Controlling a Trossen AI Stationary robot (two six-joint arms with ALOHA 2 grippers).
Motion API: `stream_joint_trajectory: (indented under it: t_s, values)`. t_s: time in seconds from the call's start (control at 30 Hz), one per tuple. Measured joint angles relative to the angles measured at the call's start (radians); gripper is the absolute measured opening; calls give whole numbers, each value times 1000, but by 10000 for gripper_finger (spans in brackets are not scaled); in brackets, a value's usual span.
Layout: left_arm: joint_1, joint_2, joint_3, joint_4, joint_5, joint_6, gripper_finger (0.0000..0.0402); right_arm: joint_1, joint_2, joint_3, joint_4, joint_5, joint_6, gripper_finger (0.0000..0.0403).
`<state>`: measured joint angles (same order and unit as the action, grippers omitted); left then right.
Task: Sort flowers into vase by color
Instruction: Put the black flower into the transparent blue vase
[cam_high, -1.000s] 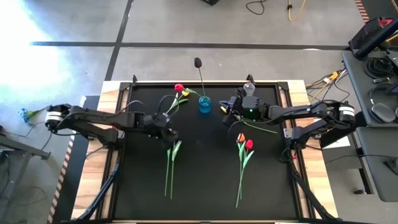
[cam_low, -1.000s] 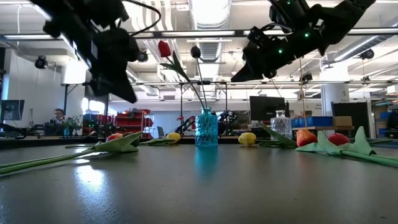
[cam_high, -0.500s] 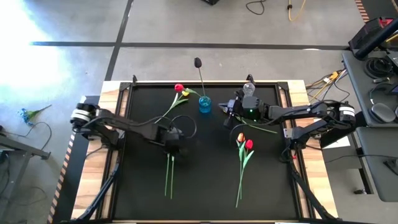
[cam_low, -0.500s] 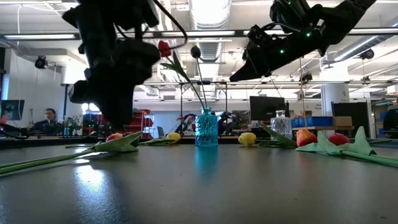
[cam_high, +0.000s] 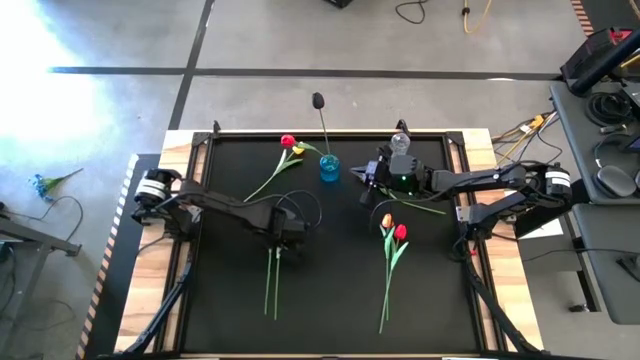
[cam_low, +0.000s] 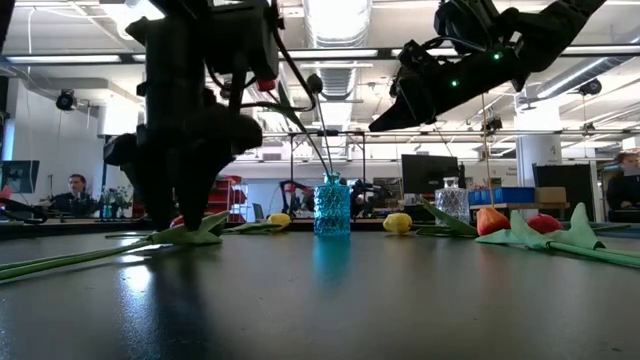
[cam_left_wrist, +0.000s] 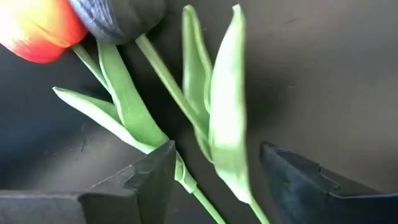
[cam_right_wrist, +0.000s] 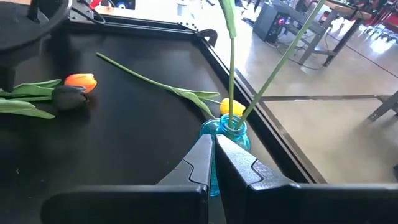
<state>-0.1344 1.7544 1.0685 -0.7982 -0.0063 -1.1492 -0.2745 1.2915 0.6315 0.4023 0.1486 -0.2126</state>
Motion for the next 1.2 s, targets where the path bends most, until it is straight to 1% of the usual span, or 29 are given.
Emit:
stream_joint_trajectory:
  t_s: [0.1,0.17,0.47,0.57,0.6,0.8,0.97,1.03,1.1,1.2]
  values:
    - [0,12,-5,-1,-3,-4,199,0,0,0,0,0,0,12]
    - [0,16,-5,6,-6,6,179,0,0,0,0,0,1,12]
    - [0,35,-6,29,-20,71,51,0,0,0,0,0,14,12]
    - [-2,30,-6,28,-38,99,15,0,0,0,0,0,15,12]
    - [-4,23,-7,26,-51,114,8,0,0,0,0,0,14,12]
    - [-25,-75,-7,29,-145,201,5,0,0,0,-20,1,-25,12]
    - [-49,-182,-8,74,-289,277,2,0,-31,0,-75,1,-50,12]
    - [-53,-224,-21,145,-344,327,1,0,-44,0,-92,1,-49,12]
    - [-53,-267,-48,261,-372,403,1,0,-58,-3,-92,-9,-39,12]
    - [-47,-326,-132,497,-372,541,1,0,-70,-7,-72,-98,-10,12]
